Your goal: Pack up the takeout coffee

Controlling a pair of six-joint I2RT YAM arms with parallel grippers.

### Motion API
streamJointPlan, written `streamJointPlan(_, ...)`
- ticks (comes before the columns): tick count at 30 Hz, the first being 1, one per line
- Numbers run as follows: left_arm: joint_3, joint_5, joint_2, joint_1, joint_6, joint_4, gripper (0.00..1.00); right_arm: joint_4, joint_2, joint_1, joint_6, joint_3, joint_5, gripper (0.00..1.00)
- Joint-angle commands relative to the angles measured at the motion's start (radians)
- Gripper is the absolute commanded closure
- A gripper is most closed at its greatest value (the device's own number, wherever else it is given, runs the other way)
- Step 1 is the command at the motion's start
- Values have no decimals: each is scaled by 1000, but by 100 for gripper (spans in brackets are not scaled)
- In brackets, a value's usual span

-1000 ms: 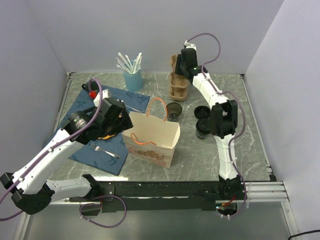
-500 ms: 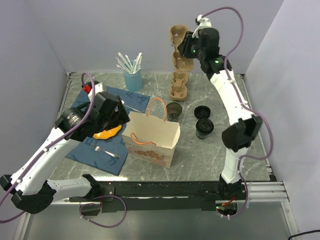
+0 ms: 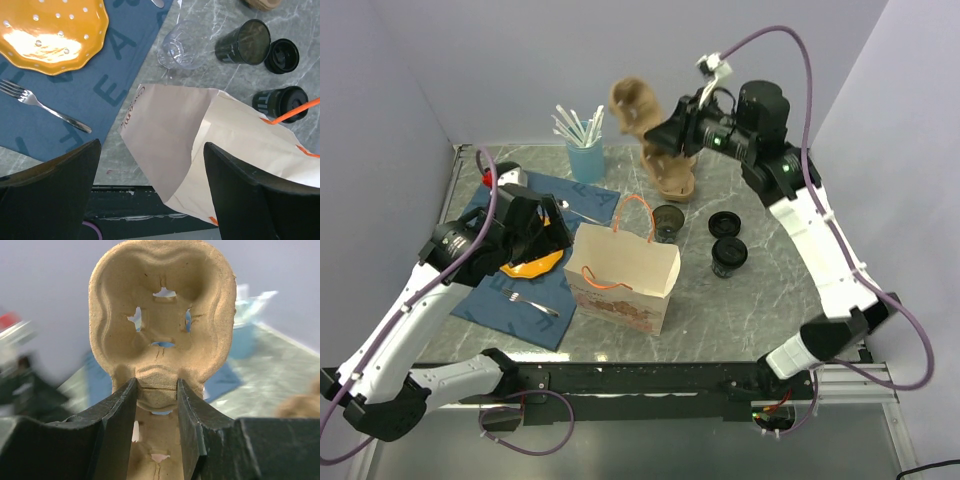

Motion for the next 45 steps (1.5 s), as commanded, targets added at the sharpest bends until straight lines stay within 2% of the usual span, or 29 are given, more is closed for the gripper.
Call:
streamJointPlan(1, -22, 115, -38, 48, 38, 69, 11, 46, -129, 88, 11, -93, -133, 68)
streamJointPlan(9, -85, 222, -119, 95, 58, 152, 11, 126, -239, 184, 107, -284, -133, 68)
streamJointPlan(12, -135, 262, -170, 95, 87, 221, 11, 209, -247, 191, 178, -363, -202, 68)
streamJointPlan(18, -266, 312, -270, 95, 109, 346, 15, 274, -227, 213, 223, -402, -234, 68)
streamJointPlan(22, -307, 301, -264, 95, 143, 329, 17, 295, -209, 220, 238, -422, -243, 69)
streamJointPlan(26, -344, 301, -285, 95, 152, 359, 28, 284, -198, 230, 218, -445, -248, 69)
streamJointPlan(30, -341, 301, -276, 95, 158, 367, 35, 168, -192, 251, 118, -422, -226, 69)
streamJointPlan(32, -338, 301, -270, 95, 161, 370, 43, 134, -190, 262, 69, -419, -226, 69)
streamJointPlan(45, -332, 335, -255, 95, 154, 401, 85, -116, -174, 372, -175, -367, 21, 70)
